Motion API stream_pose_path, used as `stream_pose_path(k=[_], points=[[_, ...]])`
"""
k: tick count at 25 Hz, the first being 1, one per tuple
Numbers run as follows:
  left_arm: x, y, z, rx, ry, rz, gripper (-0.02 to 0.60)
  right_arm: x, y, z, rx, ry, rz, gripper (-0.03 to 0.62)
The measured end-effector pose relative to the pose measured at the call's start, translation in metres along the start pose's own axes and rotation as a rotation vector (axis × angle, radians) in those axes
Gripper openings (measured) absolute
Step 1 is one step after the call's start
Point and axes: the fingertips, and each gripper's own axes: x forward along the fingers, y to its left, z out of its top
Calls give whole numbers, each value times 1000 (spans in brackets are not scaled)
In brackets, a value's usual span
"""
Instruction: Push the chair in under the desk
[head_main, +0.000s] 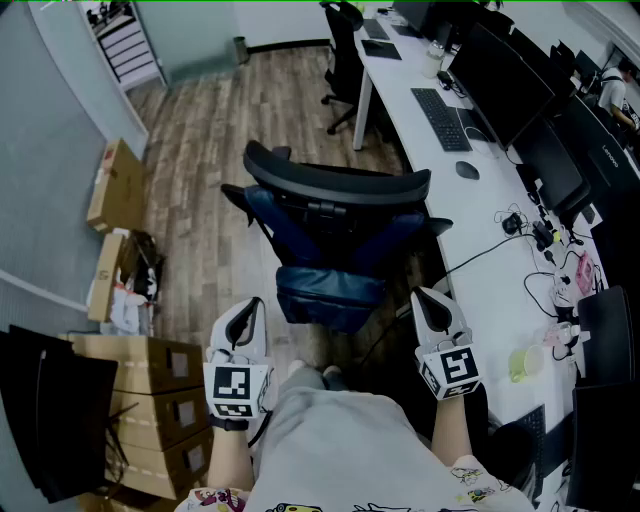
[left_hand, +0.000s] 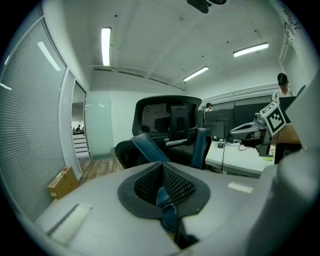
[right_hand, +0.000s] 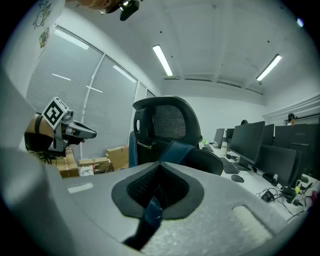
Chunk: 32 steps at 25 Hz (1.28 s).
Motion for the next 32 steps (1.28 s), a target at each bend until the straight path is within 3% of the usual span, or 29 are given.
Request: stream_pose_path(k=[6,13,23,32], points=[[-1,6,-5,14,17,-7,52,-2,-6,4,-59,4,-24,5],[10,29,-1,81,8,-9,111,10,-18,7,-147,42,-33,90],[51,54,6,368,68,-36,189,39,-38,8,-225,79,-16,174],[96,81,17,536,90,-58,244,61,-61,6,-294,127,-16,232]])
